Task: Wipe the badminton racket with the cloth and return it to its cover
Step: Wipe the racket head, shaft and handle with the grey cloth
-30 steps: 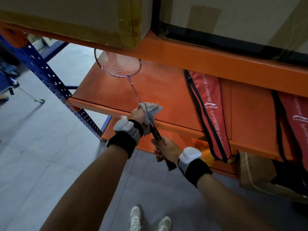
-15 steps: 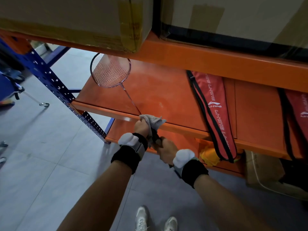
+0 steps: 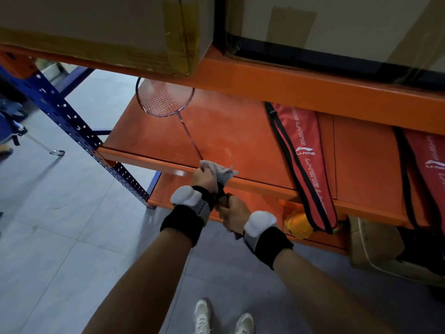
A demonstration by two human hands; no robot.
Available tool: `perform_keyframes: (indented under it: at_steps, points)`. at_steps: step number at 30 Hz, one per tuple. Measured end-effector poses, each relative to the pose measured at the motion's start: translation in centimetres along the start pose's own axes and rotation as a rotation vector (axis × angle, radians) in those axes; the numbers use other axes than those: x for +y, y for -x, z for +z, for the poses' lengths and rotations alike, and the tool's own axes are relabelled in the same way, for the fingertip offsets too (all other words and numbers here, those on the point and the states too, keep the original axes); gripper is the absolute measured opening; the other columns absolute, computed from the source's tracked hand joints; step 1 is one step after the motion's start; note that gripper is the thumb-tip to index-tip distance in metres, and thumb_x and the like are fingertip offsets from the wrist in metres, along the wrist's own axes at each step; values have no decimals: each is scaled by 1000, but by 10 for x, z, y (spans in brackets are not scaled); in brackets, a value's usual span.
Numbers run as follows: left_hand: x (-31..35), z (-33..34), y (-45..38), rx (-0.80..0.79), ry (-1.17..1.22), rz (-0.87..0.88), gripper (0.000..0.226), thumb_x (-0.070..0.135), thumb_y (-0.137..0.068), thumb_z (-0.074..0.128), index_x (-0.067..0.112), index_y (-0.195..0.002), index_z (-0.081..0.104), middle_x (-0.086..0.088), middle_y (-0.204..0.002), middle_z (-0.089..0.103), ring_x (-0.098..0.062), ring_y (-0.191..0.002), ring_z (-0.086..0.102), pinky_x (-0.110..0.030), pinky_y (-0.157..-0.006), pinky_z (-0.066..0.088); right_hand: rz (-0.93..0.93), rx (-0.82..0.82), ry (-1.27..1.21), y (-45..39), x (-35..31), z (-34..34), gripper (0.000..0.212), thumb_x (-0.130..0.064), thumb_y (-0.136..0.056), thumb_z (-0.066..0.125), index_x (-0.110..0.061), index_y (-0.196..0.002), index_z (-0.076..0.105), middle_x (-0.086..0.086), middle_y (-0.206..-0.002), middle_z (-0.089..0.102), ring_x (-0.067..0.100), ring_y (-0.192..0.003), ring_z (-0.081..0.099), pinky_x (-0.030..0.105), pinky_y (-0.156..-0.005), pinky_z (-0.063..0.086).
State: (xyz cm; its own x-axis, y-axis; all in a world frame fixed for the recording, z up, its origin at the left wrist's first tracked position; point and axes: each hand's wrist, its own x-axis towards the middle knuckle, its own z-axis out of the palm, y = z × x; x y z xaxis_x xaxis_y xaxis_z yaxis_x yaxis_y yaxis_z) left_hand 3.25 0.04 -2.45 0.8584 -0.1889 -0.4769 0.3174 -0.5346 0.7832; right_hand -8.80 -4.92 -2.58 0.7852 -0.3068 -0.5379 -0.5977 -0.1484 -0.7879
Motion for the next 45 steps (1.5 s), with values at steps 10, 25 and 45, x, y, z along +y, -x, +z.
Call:
perform_keyframes:
  at_steps: [10, 25, 45]
  points:
    - [-20, 3, 32, -372, 583, -53, 61, 43, -102, 37, -13, -123, 51, -35, -116, 58, -34, -84, 62, -46, -80, 53, 127, -230, -354, 4, 4, -26, 28, -22, -98, 51, -9, -73, 49, 3, -56, 37, 11, -36, 27, 17, -39, 24]
    - [-30, 15, 44, -458, 703, -14, 27, 15, -102, 43, -6, -114, 57, -17, -97, 67, -25, -85, 64, -33, -77, 54, 136, -217, -515, 14, 5, -31, 20, -19, -83, 48, -13, -63, 51, 4, -55, 41, 12, -35, 25, 19, -39, 22]
    - [-17, -8, 33, -311, 714, -70, 34, 30, -101, 47, 0, -99, 61, -17, -87, 63, -30, -77, 61, -42, -79, 51, -70, 146, -32, 15, -3, 1, 63, -57, -97, 33, -12, -59, 53, 10, -50, 54, 26, -41, 51, 33, -45, 45]
